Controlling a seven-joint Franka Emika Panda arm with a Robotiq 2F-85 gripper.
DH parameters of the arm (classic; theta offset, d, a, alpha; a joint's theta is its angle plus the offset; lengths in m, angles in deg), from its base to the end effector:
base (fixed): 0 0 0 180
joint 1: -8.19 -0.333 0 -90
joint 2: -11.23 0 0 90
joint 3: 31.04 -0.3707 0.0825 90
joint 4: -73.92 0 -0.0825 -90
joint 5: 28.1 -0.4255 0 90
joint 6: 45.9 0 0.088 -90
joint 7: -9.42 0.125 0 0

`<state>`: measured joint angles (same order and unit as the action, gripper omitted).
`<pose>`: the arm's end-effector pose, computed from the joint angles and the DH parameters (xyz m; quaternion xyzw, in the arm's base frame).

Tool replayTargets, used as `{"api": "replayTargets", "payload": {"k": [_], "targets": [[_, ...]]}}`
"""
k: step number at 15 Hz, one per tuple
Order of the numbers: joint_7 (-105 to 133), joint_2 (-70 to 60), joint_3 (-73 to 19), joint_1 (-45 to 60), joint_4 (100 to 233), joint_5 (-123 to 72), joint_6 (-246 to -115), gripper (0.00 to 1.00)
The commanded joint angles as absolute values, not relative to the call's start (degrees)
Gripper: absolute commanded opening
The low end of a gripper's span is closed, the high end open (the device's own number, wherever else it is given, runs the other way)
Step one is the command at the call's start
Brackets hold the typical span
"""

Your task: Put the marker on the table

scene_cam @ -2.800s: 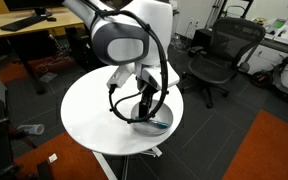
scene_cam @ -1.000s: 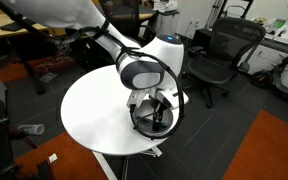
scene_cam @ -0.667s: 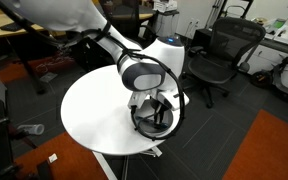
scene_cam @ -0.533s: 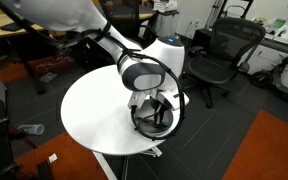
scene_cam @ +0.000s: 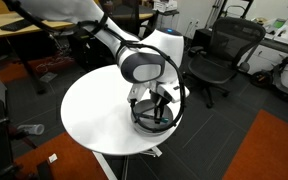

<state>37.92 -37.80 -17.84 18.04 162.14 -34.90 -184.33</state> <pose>0.7264 -0.2765 0.1470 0.8979 -0.4372 0.0246 0.0445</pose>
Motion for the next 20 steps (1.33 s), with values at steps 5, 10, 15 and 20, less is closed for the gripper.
{"api": "replayTargets", "payload": {"k": [5,10,15,20], "targets": [[39.4,-26.5,-15.2,13.0,172.3,-33.4,-184.3,0.05],[40.1,-21.7,-15.8,10.9,175.2,-33.0,-184.8,0.05],[38.7,-23.0,-18.4,11.0,171.0,-34.5,-184.7,0.05],[38.1,-28.7,-20.2,11.4,162.8,-34.6,-183.8,0.05]]}}
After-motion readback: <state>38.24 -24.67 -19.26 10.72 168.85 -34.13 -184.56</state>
